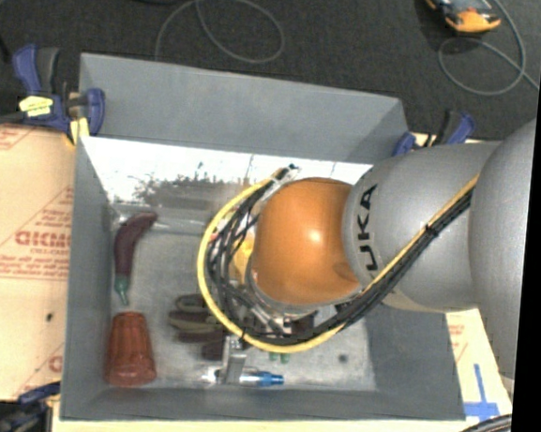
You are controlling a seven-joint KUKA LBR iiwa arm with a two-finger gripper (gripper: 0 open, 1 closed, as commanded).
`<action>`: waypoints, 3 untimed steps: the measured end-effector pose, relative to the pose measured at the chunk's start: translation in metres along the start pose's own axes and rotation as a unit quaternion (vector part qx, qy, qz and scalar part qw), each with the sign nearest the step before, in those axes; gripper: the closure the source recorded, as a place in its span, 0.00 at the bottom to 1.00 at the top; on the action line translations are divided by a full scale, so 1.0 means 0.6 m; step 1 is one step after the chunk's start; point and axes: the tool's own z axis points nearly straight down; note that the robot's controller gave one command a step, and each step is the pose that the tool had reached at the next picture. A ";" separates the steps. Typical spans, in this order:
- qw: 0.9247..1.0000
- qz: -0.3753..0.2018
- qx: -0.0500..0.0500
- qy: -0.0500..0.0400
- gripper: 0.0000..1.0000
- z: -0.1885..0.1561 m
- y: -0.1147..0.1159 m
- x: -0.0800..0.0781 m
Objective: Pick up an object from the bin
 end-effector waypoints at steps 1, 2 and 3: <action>1.000 0.002 -0.001 -0.004 0.00 -0.007 -0.001 -0.003; 0.999 0.036 -0.001 -0.002 0.00 0.041 0.019 -0.028; 1.000 0.001 0.000 -0.004 0.00 0.074 0.011 -0.066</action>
Offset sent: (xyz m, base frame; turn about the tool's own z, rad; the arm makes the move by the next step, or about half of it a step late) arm 0.0260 0.0211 -0.0493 0.1246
